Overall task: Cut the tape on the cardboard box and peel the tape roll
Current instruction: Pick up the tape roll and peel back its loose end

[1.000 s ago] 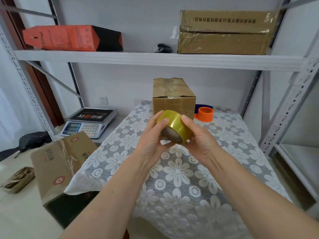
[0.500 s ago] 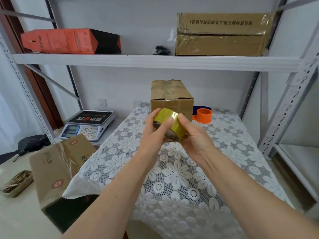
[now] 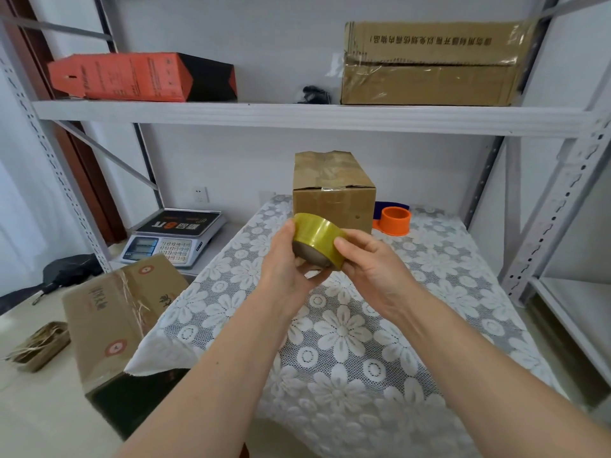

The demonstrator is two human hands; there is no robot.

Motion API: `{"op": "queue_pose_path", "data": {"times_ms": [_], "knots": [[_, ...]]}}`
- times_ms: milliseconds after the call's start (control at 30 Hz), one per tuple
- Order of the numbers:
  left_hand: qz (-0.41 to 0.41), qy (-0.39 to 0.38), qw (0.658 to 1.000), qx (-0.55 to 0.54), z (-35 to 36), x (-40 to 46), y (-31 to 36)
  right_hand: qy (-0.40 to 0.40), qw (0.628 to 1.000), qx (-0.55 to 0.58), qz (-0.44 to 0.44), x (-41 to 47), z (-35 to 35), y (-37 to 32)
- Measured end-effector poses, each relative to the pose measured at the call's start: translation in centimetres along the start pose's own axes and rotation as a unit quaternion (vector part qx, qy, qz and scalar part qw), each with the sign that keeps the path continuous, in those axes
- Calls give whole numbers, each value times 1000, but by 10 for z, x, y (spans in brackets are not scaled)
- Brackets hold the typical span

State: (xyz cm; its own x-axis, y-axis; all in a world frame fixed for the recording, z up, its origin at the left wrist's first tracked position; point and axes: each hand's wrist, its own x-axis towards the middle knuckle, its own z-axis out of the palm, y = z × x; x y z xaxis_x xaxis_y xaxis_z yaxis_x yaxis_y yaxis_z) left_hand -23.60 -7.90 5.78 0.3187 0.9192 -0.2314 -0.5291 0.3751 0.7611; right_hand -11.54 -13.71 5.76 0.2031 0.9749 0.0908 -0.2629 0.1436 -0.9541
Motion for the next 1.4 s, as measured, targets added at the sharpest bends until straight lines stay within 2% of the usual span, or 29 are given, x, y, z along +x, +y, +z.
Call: {"op": "queue_pose_path", "data": {"times_ms": [100,167,300,433,533,633,700,767,833,900,933,1033,1067,1133,1300,1400], "knots": [[-41,-4,999,-15,-1,-2,2,7,999,-30,-15,1,-2,0],[-35,-28,999,0,-1,-2,0,9,1000,-24,-15,1,-1,-1],[22,-86,995,37,0,-8,-6,20,999,-34,-26,1,4,-3],[66,-107,986,107,-2,-12,-4,59,997,-44,-37,2,2,-4],[89,-121,982,117,-4,-13,-3,60,996,-44,-41,1,3,-4],[152,-127,969,148,-5,-14,-4,78,995,-44,-43,0,8,-3],[224,-112,939,236,-5,-15,-4,83,995,-29,-38,1,7,-2],[290,-103,889,339,-7,-13,-5,69,997,-23,-39,-1,7,-6],[334,-100,846,404,-7,-13,-6,63,997,-28,-42,-2,9,-7],[352,-93,823,437,-7,-13,-7,67,996,-26,-44,-1,9,-8],[338,-87,833,429,-6,-13,-5,65,997,-25,-42,-1,9,-7],[214,-33,922,323,-5,-17,5,60,997,-32,-39,0,10,-5],[167,-12,941,294,-5,-19,9,61,997,-33,-39,0,10,-4],[123,3,957,262,-4,-21,15,63,996,-47,-42,0,10,-1],[100,-25,986,133,2,-25,19,47,978,-178,-97,0,12,5],[121,-38,982,138,1,-21,17,23,956,-270,-110,0,12,6]]}}
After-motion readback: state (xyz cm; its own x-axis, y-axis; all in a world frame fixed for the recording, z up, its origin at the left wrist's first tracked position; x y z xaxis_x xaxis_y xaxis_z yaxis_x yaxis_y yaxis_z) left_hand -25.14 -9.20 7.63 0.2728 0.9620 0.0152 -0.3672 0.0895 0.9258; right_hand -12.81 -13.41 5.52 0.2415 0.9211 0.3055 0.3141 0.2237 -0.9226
